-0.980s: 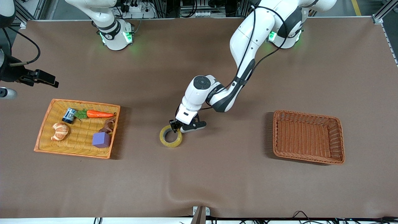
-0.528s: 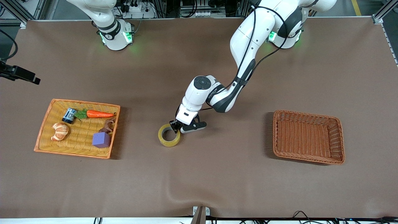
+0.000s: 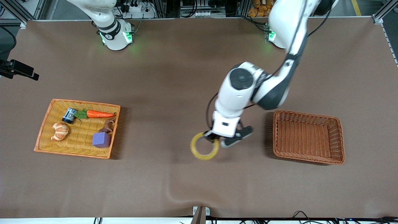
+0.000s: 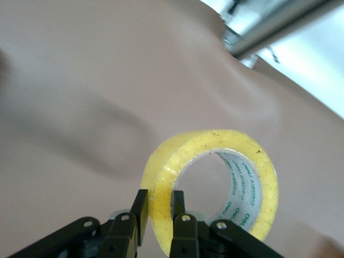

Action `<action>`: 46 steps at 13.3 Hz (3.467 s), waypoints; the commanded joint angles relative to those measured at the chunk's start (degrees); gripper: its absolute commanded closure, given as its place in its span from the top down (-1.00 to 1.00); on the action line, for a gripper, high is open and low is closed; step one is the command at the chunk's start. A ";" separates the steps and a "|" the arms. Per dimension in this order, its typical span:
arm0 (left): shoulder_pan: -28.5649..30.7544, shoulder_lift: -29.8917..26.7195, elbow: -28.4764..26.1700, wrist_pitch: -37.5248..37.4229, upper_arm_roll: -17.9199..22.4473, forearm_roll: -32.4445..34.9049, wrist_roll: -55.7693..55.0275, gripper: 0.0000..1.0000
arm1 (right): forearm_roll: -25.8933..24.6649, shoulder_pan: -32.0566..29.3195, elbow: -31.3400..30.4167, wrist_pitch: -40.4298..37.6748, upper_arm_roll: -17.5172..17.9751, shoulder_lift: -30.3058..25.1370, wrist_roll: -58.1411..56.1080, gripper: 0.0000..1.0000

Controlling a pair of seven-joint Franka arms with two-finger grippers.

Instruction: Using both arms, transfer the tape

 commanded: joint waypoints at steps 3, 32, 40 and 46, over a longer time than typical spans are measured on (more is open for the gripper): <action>14.46 -10.83 -16.13 -0.64 -2.87 -0.06 20.72 -1.00 | 0.25 0.08 -0.26 -0.64 -0.29 -0.29 -1.48 1.00; 43.50 -33.95 -14.04 -36.32 -9.03 -0.58 60.06 1.00 | -0.36 5.70 2.55 -6.00 -1.88 -4.60 8.97 1.00; 37.81 -41.17 -24.25 -30.87 -5.19 -2.17 60.24 1.00 | -0.54 3.42 2.37 -6.10 1.46 -5.04 9.06 1.00; 33.13 -37.49 -17.94 -34.20 -1.03 -1.55 60.24 1.00 | -0.54 3.33 2.28 -6.36 1.38 -5.04 9.15 1.00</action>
